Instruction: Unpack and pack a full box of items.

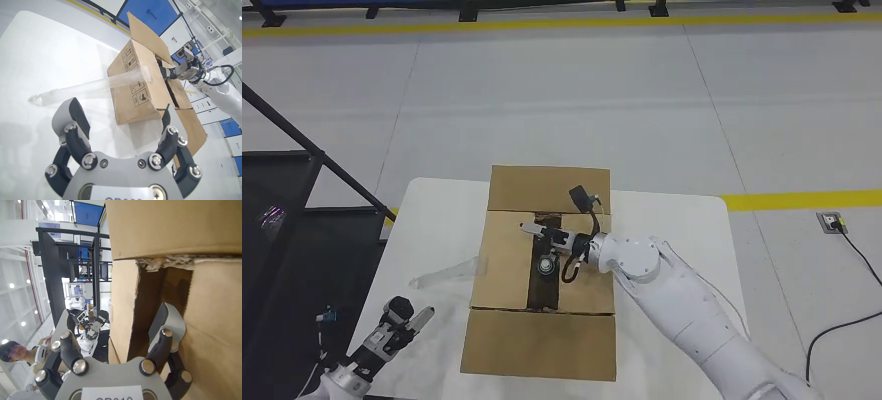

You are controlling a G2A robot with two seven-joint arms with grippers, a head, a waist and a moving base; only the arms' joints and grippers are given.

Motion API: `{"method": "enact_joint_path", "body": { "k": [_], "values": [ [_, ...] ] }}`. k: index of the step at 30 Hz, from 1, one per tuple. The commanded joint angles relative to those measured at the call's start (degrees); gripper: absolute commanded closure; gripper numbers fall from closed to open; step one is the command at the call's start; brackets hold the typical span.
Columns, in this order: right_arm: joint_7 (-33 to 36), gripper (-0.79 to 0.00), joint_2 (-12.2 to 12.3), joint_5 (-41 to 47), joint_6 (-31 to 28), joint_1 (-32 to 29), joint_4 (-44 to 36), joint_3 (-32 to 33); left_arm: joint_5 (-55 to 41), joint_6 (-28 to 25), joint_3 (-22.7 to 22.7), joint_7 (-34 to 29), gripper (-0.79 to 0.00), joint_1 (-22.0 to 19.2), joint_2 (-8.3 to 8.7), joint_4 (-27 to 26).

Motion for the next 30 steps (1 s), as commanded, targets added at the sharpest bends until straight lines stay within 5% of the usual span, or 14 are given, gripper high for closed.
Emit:
{"method": "enact_joint_path", "body": {
  "k": [1,17,30],
  "values": [
    [1.2,-0.785,-1.0,1.0,-1.5,1.1,2.4,-0.9,0.1,-0.1,0.2,-0.1,-0.785,0.0,-0.03,0.0],
    [5.8,-0.785,-5.5,5.4,-14.6,5.0,9.0,-1.9,3.3,-1.4,1.1,-0.4,-0.785,1.0,-0.15,-3.1],
    [4.5,-0.785,-7.6,2.8,-14.6,6.9,4.3,-2.6,11.4,0.0,5.6,2.4,-0.785,1.5,-0.70,-8.3]
  ]
}}
